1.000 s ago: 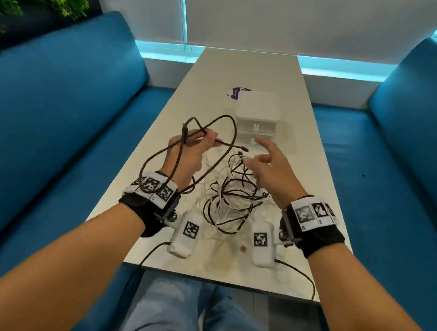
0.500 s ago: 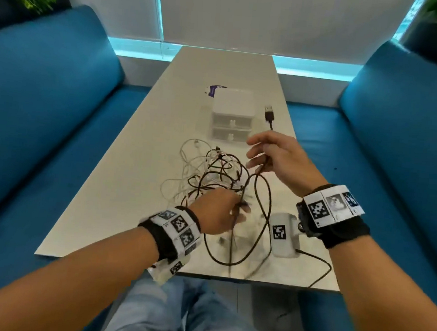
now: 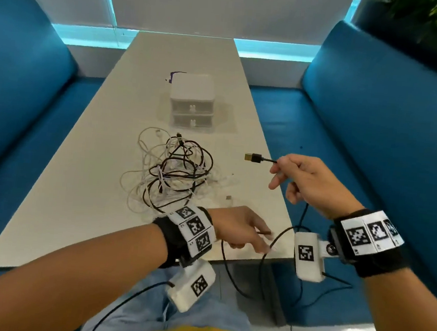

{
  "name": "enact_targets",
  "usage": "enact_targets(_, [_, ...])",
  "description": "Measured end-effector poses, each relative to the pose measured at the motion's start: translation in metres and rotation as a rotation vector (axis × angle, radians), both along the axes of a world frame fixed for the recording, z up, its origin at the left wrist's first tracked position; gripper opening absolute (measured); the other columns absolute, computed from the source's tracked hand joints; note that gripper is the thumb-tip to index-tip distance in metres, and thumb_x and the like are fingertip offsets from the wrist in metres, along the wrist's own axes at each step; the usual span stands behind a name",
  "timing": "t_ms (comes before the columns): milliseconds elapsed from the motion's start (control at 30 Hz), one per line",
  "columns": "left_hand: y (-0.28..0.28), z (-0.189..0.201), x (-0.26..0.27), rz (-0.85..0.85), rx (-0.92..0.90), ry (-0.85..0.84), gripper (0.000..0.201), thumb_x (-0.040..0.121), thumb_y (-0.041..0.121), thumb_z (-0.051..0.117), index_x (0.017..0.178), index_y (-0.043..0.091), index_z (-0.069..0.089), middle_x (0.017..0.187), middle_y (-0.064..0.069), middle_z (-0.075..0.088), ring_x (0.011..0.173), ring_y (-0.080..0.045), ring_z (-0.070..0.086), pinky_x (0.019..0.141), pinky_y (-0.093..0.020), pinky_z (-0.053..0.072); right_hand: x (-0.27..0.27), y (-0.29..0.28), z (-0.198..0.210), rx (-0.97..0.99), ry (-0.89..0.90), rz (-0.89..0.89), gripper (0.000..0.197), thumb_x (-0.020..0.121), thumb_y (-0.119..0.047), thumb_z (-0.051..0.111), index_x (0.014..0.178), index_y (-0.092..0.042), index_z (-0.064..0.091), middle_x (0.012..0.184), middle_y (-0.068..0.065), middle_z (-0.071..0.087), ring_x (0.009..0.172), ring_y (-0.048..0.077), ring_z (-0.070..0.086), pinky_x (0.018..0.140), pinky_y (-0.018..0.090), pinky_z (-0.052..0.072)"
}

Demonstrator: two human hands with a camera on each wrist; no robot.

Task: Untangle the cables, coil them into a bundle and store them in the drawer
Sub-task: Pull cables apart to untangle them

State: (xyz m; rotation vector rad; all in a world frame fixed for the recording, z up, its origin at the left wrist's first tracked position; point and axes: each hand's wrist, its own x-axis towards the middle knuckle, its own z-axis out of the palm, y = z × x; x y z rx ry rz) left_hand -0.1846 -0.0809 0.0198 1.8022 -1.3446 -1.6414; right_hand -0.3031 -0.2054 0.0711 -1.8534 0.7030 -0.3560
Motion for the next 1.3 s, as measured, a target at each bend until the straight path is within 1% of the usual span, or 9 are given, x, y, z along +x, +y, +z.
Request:
enact_targets(100, [-0.011,-0.005,-0.006,0.084,-0.134,0.031,0.070,0.078,0.014,0.078,0.139,0.022,0.046,0.124,-0.003,0.061,0.112,-0.014,0.056,0.100,-0.027,0.045,-0.017,-0.001,-0.010,0.025,0.037,-0.043,0.028,0.101,-0.025,0.044,0.087,-0.008,0.061,0.069,0.007,0.067,0.044,0.019,0.043,0.044,0.024,0.034])
enact_targets(167, [-0.018,0.000,-0.005,0.196,-0.261,0.208,0.067,0.076,0.011,0.077,0.136,0.024,0.050,0.127,-0.001,0.061,0.121,-0.010,0.052,0.107,-0.031,0.039,-0.027,-0.002,-0.016,0.076,0.054,-0.025,0.026,0.100,-0.021,0.045,0.083,-0.009,0.060,0.064,0.007,0.063,0.046,0.019,0.042,0.045,0.025,0.033])
enact_targets(300, [-0.025,0.011,-0.010,0.424,-0.362,0.390,0.024,0.099,0.025,0.050,0.119,0.022,0.064,0.115,0.001,0.067,0.112,-0.009,0.059,0.102,-0.034,0.042,-0.039,0.007,-0.026,0.205,-0.006,0.014,0.031,0.102,-0.021,0.044,0.079,-0.023,0.065,0.064,0.007,0.058,0.046,0.015,0.041,0.043,0.019,0.034])
enact_targets(567, [-0.027,0.014,-0.024,0.585,-0.404,0.580,0.028,0.105,0.024,0.035,0.088,0.013,0.054,0.071,-0.003,0.060,0.073,-0.020,0.063,0.085,-0.040,0.054,-0.077,0.017,-0.081,0.271,-0.006,0.095,0.032,0.101,-0.023,0.044,0.084,-0.008,0.067,0.057,0.000,0.053,0.055,0.014,0.045,0.055,0.020,0.039])
enact_targets(633, [-0.028,0.019,-0.025,0.595,-0.403,0.584,0.030,0.106,0.026,0.033,0.088,0.013,0.054,0.058,0.002,0.040,0.053,-0.015,0.047,0.070,-0.038,0.055,-0.092,0.016,-0.100,0.333,0.016,0.129,0.027,0.100,-0.019,0.047,0.086,-0.009,0.068,0.061,0.001,0.053,0.059,0.013,0.049,0.061,0.020,0.042])
enact_targets(767, [-0.028,0.033,-0.023,0.602,-0.428,0.507,0.031,0.105,0.029,0.035,0.089,0.016,0.058,0.056,0.006,0.022,0.048,-0.010,0.020,0.045,-0.020,0.025,-0.116,0.018,-0.132,0.321,0.272,0.196,0.020,0.100,-0.006,0.046,0.098,-0.005,0.066,0.074,0.003,0.057,0.064,0.004,0.055,0.066,0.013,0.045])
enact_targets(1067, [-0.018,0.043,-0.027,0.435,-0.455,0.338,0.033,0.103,0.038,0.038,0.090,0.016,0.059,0.060,0.003,0.022,0.056,-0.014,0.013,0.052,-0.027,0.013,-0.131,0.037,-0.192,0.219,0.564,0.087,0.015,0.094,-0.018,0.061,0.102,-0.015,0.072,0.096,-0.011,0.070,0.100,0.004,0.062,0.104,0.029,0.040])
enact_targets(1167, [-0.016,0.045,-0.024,0.414,-0.473,0.352,0.031,0.105,0.030,0.036,0.085,0.014,0.055,0.058,0.003,0.028,0.053,-0.012,0.020,0.051,-0.024,0.021,-0.126,0.038,-0.180,0.146,0.555,0.054,0.020,0.090,-0.023,0.066,0.110,-0.020,0.067,0.112,-0.002,0.068,0.110,0.013,0.060,0.103,0.030,0.042])
enact_targets(1300, [-0.014,0.053,-0.013,0.443,-0.485,0.384,0.034,0.105,0.032,0.034,0.085,0.016,0.056,0.058,0.004,0.025,0.051,-0.010,0.017,0.048,-0.023,0.016,-0.110,0.036,-0.113,0.100,0.429,0.112,0.012,0.092,-0.024,0.063,0.094,-0.016,0.072,0.094,0.000,0.073,0.092,0.013,0.068,0.093,0.030,0.052])
